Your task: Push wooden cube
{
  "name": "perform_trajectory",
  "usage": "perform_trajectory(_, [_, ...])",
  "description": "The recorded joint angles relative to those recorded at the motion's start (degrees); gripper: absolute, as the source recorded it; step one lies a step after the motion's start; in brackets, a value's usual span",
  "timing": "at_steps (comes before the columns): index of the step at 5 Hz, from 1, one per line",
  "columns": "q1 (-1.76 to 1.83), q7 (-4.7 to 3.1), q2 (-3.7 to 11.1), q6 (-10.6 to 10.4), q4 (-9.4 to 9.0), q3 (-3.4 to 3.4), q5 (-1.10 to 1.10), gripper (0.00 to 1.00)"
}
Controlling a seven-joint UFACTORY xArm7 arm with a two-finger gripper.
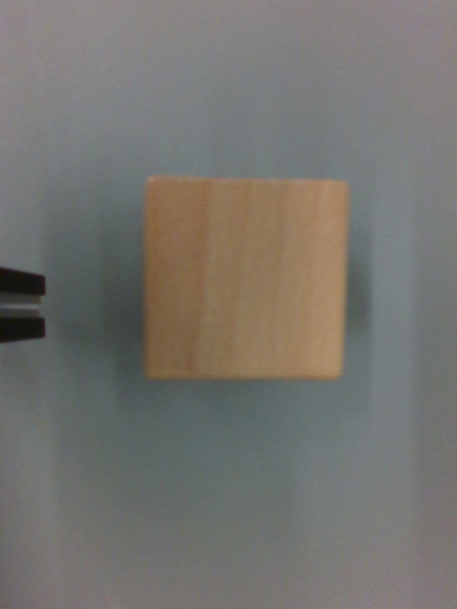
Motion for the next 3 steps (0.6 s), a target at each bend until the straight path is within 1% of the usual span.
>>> perform_trajectory(1, [0.0, 0.0, 0.0, 0.0, 0.0, 0.0, 0.0, 1.0])
perform_trajectory(2, [0.41, 0.09, 1.62, 0.51, 2.1, 0.18, 0.52, 1.0])
perform_trajectory(3, [0.41, 0.09, 1.62, 0.51, 2.1, 0.18, 0.52, 1.0])
